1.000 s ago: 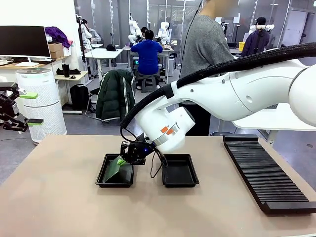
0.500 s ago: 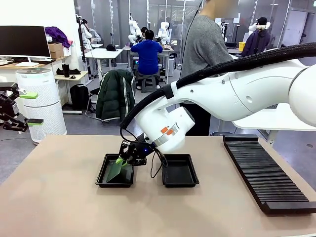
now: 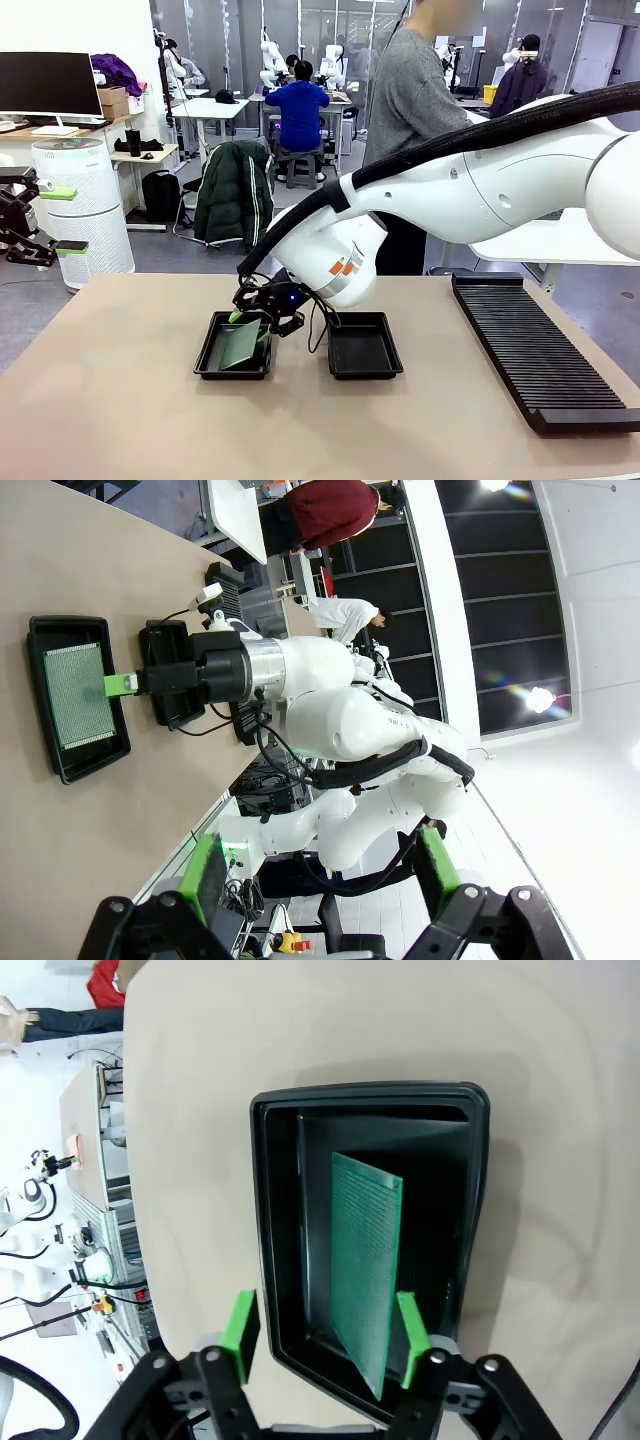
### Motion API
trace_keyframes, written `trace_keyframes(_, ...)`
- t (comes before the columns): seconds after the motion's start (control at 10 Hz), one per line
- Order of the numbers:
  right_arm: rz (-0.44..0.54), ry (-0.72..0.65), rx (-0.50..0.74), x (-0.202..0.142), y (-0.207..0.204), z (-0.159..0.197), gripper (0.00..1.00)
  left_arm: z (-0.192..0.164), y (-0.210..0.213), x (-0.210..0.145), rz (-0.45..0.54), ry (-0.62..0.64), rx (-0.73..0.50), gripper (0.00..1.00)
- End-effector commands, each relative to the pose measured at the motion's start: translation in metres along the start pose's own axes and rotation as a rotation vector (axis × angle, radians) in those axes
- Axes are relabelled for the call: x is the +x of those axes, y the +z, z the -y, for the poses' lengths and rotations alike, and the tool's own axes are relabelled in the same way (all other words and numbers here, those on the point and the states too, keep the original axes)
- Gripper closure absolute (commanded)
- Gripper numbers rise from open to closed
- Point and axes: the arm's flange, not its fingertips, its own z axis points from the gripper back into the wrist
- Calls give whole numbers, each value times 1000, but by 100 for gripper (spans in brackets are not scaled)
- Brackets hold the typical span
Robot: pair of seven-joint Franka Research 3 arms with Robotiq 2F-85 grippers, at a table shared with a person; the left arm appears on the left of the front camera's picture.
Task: Inspect and transfer BCBs to ESD trays.
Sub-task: Pick up the Blank PCB from the PCB Rack and place it in the left ESD tray.
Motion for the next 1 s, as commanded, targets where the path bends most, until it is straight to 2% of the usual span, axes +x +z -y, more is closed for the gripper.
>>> trace_keyframes(0.0,-35,-9,-69,8,6,-24,10,0,1,0,1,0,-4,0)
trace_keyframes(0.1,-43,-11,-97,11,8,-32,2,0,1,0,1,0,-4,0)
trace_keyframes(0.2,-52,-16,-133,13,9,-40,0,0,1,0,1,0,-4,0)
trace_keyframes(0.9,-118,-50,-339,11,39,-82,0,0,1,0,1,0,-4,0)
